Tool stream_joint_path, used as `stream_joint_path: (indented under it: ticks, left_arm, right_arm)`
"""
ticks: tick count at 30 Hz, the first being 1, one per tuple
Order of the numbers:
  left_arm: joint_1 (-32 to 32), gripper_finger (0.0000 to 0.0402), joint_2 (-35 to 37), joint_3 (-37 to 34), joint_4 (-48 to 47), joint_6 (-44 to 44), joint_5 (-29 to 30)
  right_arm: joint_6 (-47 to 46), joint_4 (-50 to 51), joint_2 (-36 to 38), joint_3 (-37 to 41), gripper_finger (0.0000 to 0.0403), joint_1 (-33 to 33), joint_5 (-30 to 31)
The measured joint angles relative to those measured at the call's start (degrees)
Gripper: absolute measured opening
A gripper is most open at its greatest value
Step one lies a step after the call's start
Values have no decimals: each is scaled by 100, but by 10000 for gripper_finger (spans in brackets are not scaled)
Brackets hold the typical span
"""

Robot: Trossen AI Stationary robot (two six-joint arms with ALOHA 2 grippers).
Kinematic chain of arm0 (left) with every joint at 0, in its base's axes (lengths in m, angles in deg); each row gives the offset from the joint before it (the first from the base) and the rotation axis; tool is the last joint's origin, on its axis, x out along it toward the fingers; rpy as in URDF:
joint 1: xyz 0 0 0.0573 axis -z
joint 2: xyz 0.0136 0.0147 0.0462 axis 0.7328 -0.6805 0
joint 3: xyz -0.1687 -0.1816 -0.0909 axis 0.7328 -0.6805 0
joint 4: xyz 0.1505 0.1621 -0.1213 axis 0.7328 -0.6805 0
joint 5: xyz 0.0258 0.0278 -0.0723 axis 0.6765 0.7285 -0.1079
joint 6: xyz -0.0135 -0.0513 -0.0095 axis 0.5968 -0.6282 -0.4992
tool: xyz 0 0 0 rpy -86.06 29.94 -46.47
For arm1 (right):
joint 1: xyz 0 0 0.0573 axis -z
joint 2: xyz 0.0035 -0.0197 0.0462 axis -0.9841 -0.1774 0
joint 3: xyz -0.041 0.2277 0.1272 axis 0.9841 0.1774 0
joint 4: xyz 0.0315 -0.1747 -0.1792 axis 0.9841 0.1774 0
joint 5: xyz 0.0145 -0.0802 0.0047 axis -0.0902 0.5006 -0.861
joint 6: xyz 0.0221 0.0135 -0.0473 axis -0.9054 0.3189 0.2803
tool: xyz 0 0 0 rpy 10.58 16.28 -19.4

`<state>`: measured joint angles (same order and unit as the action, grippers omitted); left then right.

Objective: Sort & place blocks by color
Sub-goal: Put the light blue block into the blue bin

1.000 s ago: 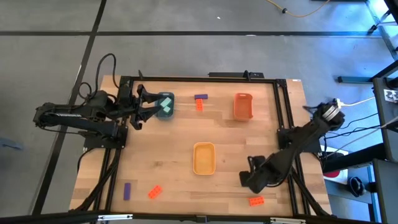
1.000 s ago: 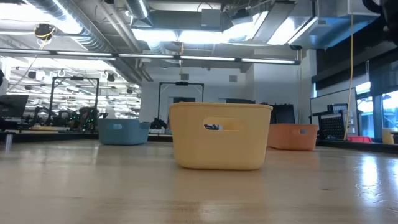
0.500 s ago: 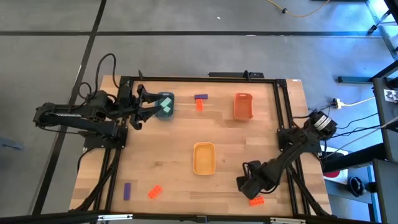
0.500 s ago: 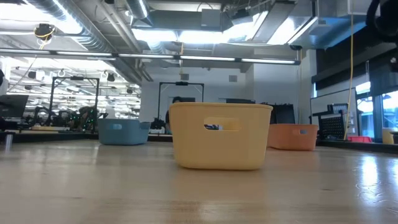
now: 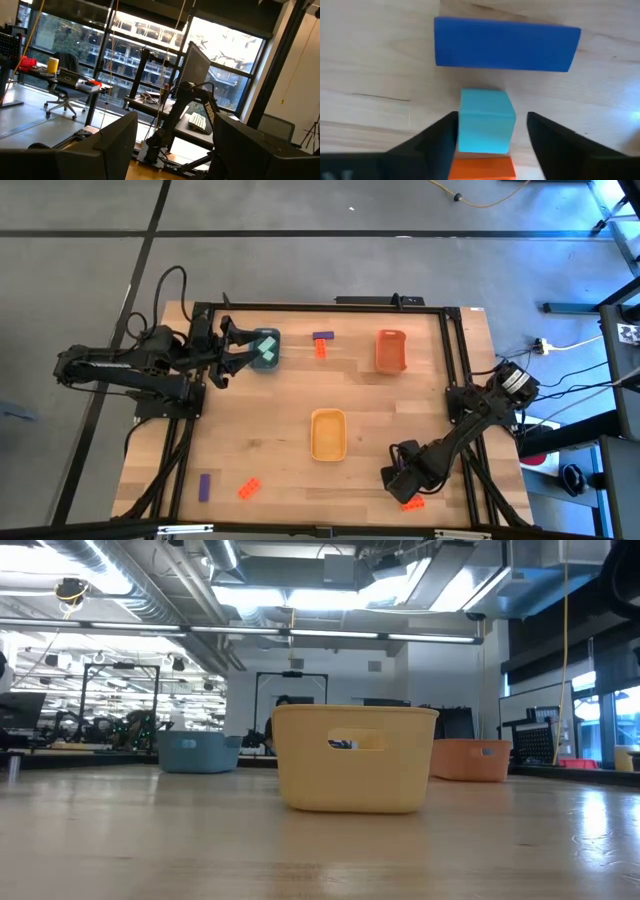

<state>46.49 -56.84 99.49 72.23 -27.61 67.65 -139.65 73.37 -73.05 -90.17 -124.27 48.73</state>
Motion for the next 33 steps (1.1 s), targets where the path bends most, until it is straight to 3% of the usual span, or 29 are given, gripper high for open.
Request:
stream_joint_path:
  ticks: [5,15,26,30,33]
  left_arm:
    - [1,253,-2,0,0,-113,0]
    - [0,253,-2,0,0,-300,-8]
    - [4,253,-35,0,-4,-311,-314]
    - [2,253,-249,0,-196,234,-423]
    - [3,253,-476,2,-438,670,-418]
  right_arm:
    - [101,-15,4,-3,135,39,67]
    - [705,-177,550,-4,135,359,952]
    - [3005,-1170,1999,-4,135,1206,3089]
    - [4359,-2042,2169,-4,135,1765,3192]
    - [5381,-2781,2181,-4,135,2245,2794]
